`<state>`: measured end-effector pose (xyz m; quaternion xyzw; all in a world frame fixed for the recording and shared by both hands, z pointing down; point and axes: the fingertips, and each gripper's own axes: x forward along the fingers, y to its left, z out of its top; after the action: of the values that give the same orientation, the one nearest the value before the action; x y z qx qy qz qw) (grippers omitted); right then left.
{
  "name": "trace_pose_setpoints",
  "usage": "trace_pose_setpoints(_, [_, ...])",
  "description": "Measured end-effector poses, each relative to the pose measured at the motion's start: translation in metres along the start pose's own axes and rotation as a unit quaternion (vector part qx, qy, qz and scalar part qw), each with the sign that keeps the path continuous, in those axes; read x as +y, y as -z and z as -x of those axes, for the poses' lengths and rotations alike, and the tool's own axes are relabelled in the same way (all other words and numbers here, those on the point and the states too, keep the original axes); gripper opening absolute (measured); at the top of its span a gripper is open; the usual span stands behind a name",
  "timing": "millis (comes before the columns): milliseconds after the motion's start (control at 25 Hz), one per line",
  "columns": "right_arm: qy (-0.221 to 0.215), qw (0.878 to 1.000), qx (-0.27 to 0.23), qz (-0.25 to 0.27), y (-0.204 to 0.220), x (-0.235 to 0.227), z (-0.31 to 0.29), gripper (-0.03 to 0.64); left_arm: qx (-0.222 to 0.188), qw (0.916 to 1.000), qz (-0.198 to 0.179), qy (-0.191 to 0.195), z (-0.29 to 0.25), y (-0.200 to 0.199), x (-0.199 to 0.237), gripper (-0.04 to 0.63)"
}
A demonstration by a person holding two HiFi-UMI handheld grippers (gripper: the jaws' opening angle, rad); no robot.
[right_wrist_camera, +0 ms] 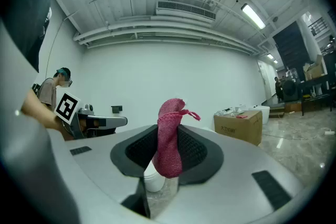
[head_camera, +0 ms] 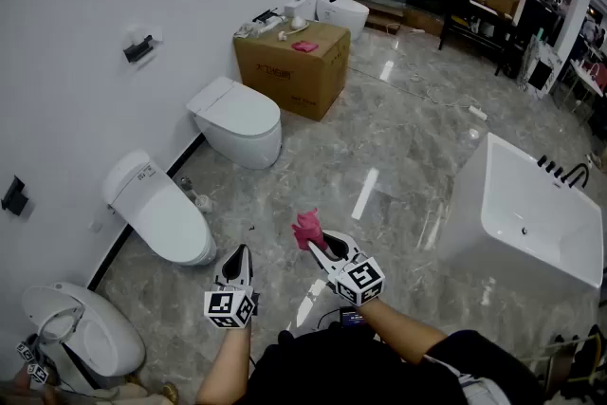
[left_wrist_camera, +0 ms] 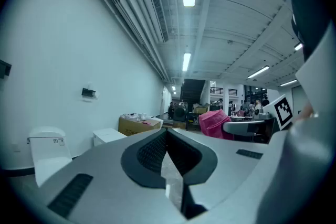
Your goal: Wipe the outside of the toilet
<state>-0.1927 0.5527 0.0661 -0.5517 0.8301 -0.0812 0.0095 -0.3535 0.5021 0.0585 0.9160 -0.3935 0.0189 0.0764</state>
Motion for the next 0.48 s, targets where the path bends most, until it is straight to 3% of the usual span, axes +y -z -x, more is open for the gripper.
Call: trace_pose_setpoints(480, [-0.004,1.000,-0.004,-0.008,0.002,-0.037,0.028,0.126,0.007,0.9994,0.033,-0.008,-0.018,0.022,-0.031,0.012])
